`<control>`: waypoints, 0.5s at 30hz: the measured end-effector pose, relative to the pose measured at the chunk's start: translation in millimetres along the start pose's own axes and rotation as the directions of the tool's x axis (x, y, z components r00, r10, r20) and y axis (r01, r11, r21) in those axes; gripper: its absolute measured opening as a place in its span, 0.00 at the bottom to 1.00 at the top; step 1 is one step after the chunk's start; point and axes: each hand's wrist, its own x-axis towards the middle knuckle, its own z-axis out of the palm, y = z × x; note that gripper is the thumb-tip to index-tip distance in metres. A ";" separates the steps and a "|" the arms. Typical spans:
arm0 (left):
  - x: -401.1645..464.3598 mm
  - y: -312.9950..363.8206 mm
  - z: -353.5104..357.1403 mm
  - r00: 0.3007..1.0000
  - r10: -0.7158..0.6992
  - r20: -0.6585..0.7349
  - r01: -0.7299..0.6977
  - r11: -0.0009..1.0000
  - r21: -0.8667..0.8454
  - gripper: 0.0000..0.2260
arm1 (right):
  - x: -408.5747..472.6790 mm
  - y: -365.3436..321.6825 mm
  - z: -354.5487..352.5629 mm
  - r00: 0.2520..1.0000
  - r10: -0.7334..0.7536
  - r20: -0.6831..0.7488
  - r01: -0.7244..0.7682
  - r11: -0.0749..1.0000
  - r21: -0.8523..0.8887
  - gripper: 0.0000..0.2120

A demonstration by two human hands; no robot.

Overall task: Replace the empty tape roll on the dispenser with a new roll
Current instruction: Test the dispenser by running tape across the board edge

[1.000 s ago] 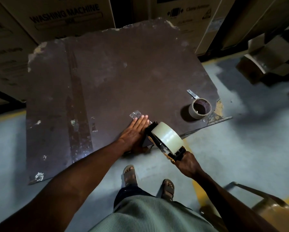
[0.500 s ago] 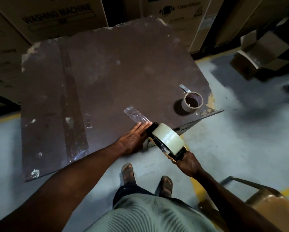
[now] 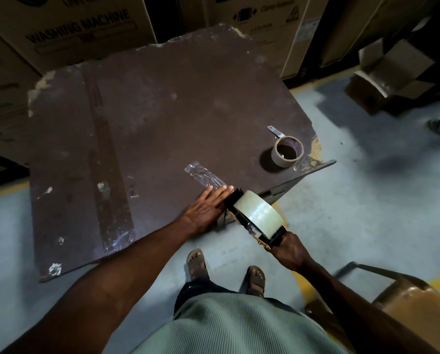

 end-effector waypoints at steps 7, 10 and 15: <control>12.0 7.8 -2.2 0.999 0.040 0.019 -0.042 0.996 0.084 0.31 | -9.1 7.7 -0.4 1.000 0.024 -0.003 -0.024 0.999 0.021 0.11; 12.4 11.3 -11.8 0.988 0.018 0.151 -0.035 0.993 0.110 0.30 | -15.1 11.2 -4.2 1.000 0.021 0.007 -0.021 1.000 0.015 0.12; 13.0 10.3 -15.8 0.983 0.010 0.183 -0.038 0.988 0.151 0.31 | -11.6 11.7 -4.3 0.999 0.036 0.010 -0.036 0.999 -0.020 0.16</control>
